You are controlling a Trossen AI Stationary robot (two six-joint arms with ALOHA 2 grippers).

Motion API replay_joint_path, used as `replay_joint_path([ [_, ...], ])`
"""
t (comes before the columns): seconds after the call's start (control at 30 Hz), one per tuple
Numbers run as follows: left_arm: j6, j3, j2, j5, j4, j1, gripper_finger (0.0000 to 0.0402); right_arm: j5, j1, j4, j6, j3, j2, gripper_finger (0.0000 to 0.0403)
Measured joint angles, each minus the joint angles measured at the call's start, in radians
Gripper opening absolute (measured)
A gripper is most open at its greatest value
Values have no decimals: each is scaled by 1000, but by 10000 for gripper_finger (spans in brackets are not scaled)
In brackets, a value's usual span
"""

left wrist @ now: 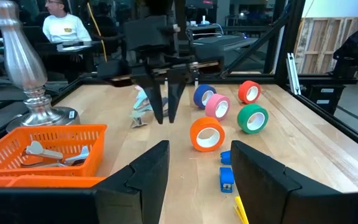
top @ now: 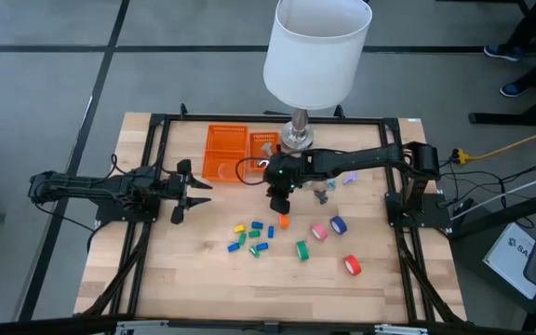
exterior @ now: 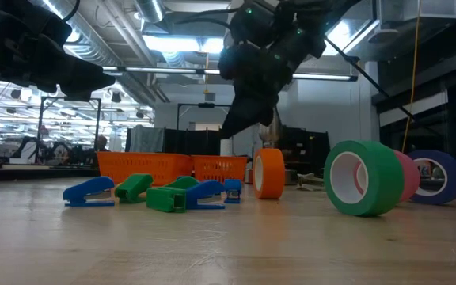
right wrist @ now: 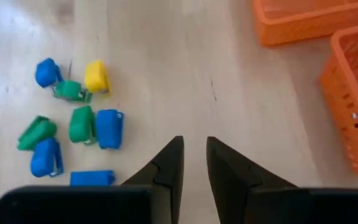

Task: Pick and place Stapler, Stapler remover, tape
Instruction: Put the black staple remover into the right orange basket

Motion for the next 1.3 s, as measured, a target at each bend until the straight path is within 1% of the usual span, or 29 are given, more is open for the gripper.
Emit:
replay_joint_path([
  [0.07, 0, 0, 0, 0, 0, 0, 169, 0, 1, -40, 7, 0, -1, 74],
  [0.2, 0, 0, 0, 0, 0, 0, 169, -3, 1, -218, 8, 0, -12, 74],
  [0.33, 0, 0, 0, 0, 0, 0, 169, 86, 15, -346, 20, 0, -47, 74],
  [0.47, 0, 0, 0, 0, 0, 0, 169, 129, 44, -419, -40, -4, -90, 74],
  [0.57, 0, 0, 0, -1, 0, 0, 169, 139, 54, -404, -61, -73, -140, 74],
  [0.77, 0, 0, 0, -4, 0, 0, 169, 152, 53, -260, 36, -278, -257, 74],
  [0.83, 0, 0, 0, -4, 0, 0, 169, 174, 53, -232, 74, -320, -287, 74],
  [0.93, 0, 0, 0, -4, 0, 0, 169, 199, 52, -252, 86, -356, -329, 74],
  [1.03, 0, 0, 0, -5, 0, 0, 169, 246, 53, -295, 41, -375, -382, 74],
  [1.13, 0, 0, 0, -5, 0, 0, 169, 314, 53, -321, -44, -377, -425, 74],
  [1.23, 0, 0, 0, -5, 0, 0, 169, 322, 53, -321, -137, -377, -440, 74],
  [1.3, 0, 0, 0, -5, 0, 0, 169, 306, 53, -325, -181, -377, -439, 74],
])
